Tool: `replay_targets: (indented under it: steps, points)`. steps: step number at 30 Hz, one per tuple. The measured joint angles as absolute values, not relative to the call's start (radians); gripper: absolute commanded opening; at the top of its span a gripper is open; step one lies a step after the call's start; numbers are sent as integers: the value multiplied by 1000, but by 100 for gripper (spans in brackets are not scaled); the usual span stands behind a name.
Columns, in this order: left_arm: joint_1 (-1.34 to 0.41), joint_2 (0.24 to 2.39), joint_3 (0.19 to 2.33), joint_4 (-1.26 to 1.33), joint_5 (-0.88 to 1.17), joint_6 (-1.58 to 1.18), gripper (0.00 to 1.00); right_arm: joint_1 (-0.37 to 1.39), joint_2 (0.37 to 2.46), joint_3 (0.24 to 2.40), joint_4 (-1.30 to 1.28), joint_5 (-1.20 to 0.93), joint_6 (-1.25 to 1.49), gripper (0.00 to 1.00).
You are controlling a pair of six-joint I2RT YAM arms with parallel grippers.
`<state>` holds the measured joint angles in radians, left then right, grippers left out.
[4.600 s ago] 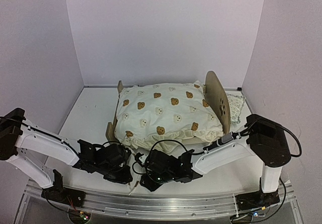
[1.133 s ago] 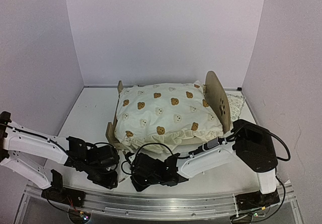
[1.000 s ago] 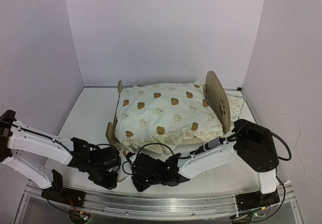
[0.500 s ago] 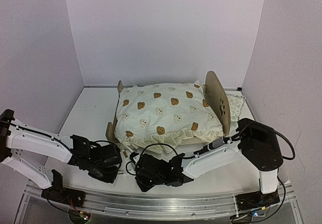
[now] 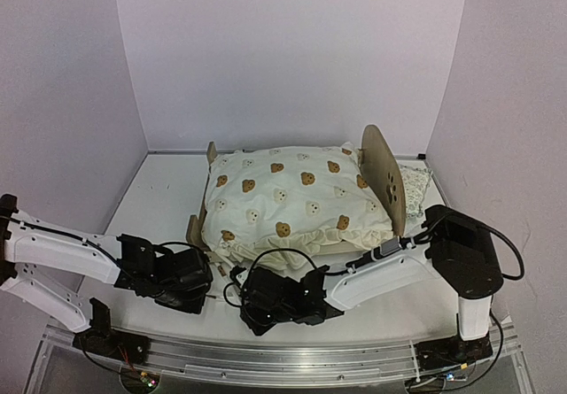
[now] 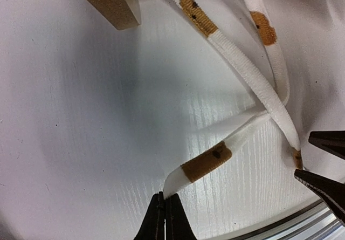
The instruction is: Set up the pet bed
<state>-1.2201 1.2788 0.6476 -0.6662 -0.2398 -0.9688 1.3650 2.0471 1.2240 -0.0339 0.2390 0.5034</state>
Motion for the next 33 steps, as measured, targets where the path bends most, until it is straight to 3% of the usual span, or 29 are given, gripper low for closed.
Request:
replay_targets:
  steps: [5, 10, 14, 27, 33]
  points:
    - [-1220, 1280, 647, -638, -239, -969, 0, 1305, 2036, 1247, -56, 235, 492, 39]
    - [-1220, 1278, 645, -621, -239, -968, 0, 1239, 2036, 1272, -61, 236, 476, 50]
    - [-1220, 1277, 639, -607, -238, -967, 0, 1214, 2039, 1306, -67, 229, 458, 50]
    - [-1220, 1269, 621, -568, -227, -961, 0, 1209, 2172, 1414, -32, 211, 436, 44]
    - [-1220, 1240, 610, -567, -218, -959, 0, 1209, 2188, 1414, -24, 259, 420, 36]
